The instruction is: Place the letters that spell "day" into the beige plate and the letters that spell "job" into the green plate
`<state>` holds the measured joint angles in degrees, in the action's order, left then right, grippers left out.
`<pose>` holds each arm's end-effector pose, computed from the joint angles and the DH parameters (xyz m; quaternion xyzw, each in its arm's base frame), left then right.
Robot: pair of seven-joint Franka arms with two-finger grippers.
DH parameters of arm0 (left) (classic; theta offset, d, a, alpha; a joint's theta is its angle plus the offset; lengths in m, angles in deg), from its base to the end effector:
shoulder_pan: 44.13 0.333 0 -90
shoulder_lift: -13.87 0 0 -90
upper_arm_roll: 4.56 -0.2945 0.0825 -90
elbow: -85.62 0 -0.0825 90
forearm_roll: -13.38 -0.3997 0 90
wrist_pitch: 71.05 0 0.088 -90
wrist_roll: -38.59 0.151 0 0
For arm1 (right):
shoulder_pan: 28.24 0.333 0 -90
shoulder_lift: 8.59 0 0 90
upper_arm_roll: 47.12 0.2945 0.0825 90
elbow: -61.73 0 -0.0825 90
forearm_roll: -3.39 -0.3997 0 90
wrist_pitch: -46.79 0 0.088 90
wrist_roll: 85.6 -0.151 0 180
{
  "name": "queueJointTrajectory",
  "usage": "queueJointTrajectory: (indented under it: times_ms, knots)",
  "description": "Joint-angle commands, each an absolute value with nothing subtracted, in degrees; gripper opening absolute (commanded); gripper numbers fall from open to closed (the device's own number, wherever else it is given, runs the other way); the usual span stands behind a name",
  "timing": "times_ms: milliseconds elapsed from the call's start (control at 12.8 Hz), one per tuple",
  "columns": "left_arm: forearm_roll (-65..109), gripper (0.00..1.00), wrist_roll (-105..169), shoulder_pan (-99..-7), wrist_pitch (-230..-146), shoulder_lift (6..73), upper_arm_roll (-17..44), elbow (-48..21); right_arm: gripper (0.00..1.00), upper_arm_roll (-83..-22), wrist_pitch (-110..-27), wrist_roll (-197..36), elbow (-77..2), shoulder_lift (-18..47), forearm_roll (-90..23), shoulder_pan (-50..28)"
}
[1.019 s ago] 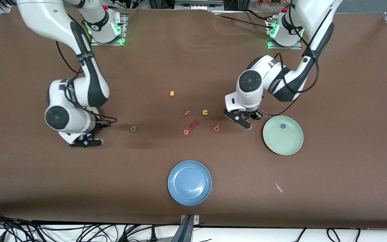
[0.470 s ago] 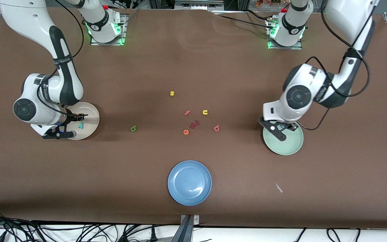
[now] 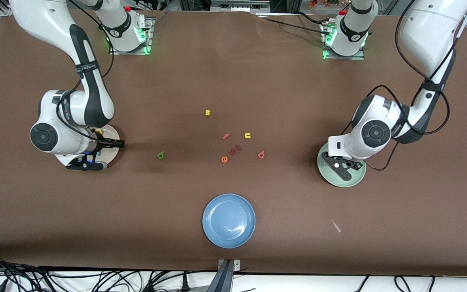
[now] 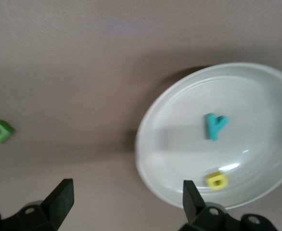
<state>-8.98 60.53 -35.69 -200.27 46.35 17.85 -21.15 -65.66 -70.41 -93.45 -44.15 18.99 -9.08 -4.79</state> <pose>0.6082 -0.1305 0.1479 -0.9089 0.4115 0.0583 0.0343 0.5992 0.0709 0.1844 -0.9888 0.0795 0.1261 0.0001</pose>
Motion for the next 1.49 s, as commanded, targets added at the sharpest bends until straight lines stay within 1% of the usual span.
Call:
queueJointTrajectory:
  times_ms: [0,314,470,549,627,705,862,1019,1097,1254,1411]
  knots:
    - [-15.3,0.0,61.0,-35.8,-203.5,50.1,18.2,-19.9,1.0,-64.3,-72.5,-107.6,-43.0,20.2,-13.9,-2.9]
    - [-16.8,0.0,60.9,-35.9,-206.8,51.9,18.2,-20.1,1.0,-63.6,-76.2,-121.3,-43.0,20.9,-14.6,1.2]
    - [-16.8,0.0,60.9,-35.8,-206.8,51.8,18.3,-20.1,1.0,-63.6,-80.9,-125.5,-42.9,22.9,-14.4,4.9]
    - [-16.7,0.07,60.8,-35.8,-206.8,51.7,18.3,-20.1,1.0,-63.6,-82.9,-131.9,-42.9,23.3,-14.5,5.4]
    - [-16.6,0.44,61.0,-35.5,-206.8,51.7,18.4,-20.1,1.0,-63.6,-84.6,-139.1,-42.9,24.2,-14.1,5.7]
    - [-16.7,0.98,61.2,-35.4,-206.6,51.2,18.4,-20.1,1.0,-63.6,-86.5,-143.7,-42.9,24.5,-14.1,6.2]
    - [-16.1,1.0,61.3,-35.6,-204.3,49.2,18.8,-20.4,1.0,-63.6,-87.3,-147.6,-42.9,24.9,-14.5,6.3]
    - [-15.5,1.0,60.7,-35.4,-196.2,46.0,21.6,-19.8,1.0,-63.6,-87.4,-148.5,-43.1,25.2,-14.7,5.9]
    - [-14.1,1.0,60.5,-35.4,-193.5,44.4,22.6,-19.5,1.0,-63.6,-88.4,-149.1,-43.5,25.6,-14.8,5.9]
    - [-7.9,1.0,60.4,-35.4,-192.2,42.5,23.2,-19.4,1.0,-63.6,-90.9,-152.6,-43.7,26.9,-14.8,6.4]
    - [-3.7,1.0,60.1,-35.6,-192.2,42.3,23.2,-18.4,1.0,-63.5,-92.1,-155.0,-43.7,27.6,-14.8,6.9]
